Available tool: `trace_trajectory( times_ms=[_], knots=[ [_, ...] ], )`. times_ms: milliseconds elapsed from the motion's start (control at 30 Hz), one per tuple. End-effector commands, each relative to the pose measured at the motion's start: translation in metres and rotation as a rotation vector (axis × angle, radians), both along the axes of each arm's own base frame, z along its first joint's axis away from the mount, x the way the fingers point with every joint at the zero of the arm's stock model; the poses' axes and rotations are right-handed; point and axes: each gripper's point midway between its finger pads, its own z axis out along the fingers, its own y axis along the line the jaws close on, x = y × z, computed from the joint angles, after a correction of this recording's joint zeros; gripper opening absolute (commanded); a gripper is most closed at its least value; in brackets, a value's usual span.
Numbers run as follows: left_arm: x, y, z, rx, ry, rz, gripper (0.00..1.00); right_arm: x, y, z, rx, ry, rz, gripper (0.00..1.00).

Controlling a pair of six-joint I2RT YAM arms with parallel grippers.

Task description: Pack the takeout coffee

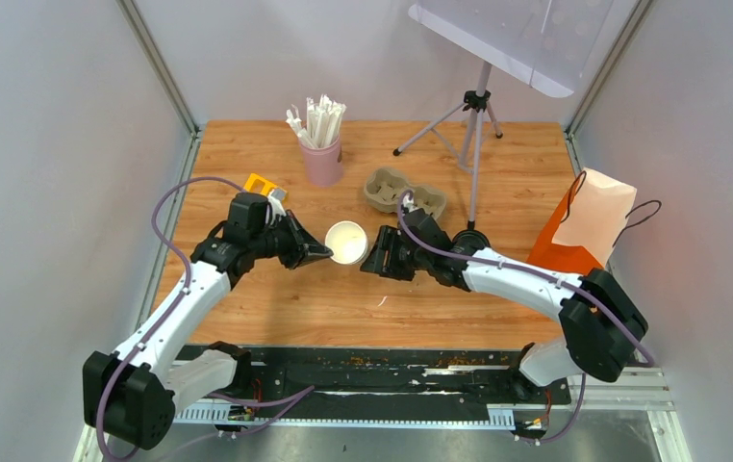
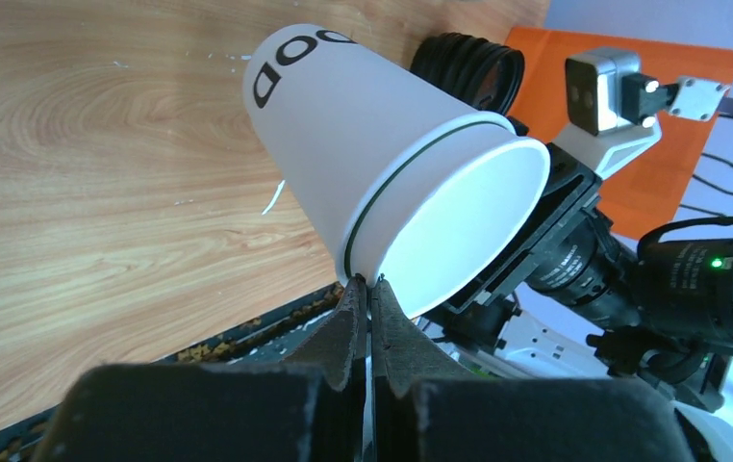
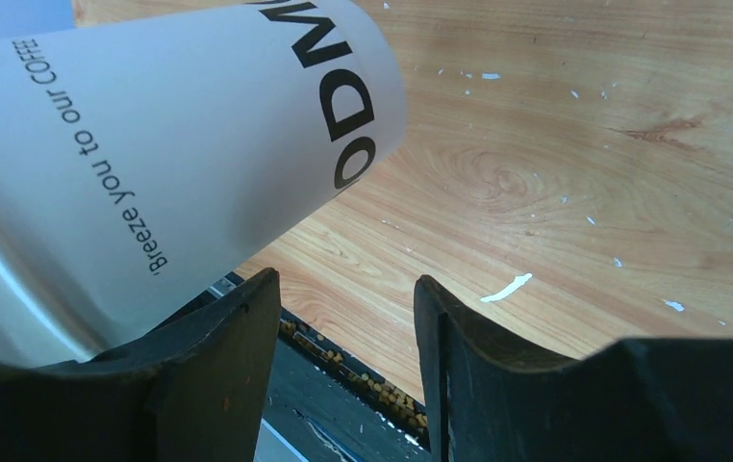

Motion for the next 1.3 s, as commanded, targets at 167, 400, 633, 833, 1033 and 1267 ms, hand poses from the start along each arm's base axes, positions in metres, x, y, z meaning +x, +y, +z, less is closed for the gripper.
trace_trajectory(
  times_ms=[167, 400, 633, 833, 1033, 1267],
  knots=[
    [-0.008, 0.002, -0.001, 0.098, -0.069, -0.156, 0.00, 0.000, 0.001, 0.077, 0.113, -0.286, 0.115, 0.67],
    [-0.012, 0.004, -0.007, 0.184, -0.184, -0.354, 0.00, -0.006, -0.015, 0.098, 0.099, -0.400, 0.149, 0.69],
    [-0.008, 0.003, -0.007, 0.209, -0.254, -0.418, 0.00, -0.009, -0.026, 0.105, 0.070, -0.443, 0.172, 0.63],
    [-0.007, 0.006, -0.011, 0.253, -0.256, -0.473, 0.00, -0.006, -0.022, 0.100, 0.050, -0.447, 0.207, 0.57],
    [-0.011, 0.010, -0.011, 0.367, -0.374, -0.559, 0.00, 0.007, -0.024, 0.101, 0.027, -0.451, 0.246, 0.57],
    [-0.016, -0.003, 0.006, 0.426, -0.642, -0.685, 0.00, 0.002, -0.013, 0.109, 0.051, -0.459, 0.380, 0.58]
  ],
)
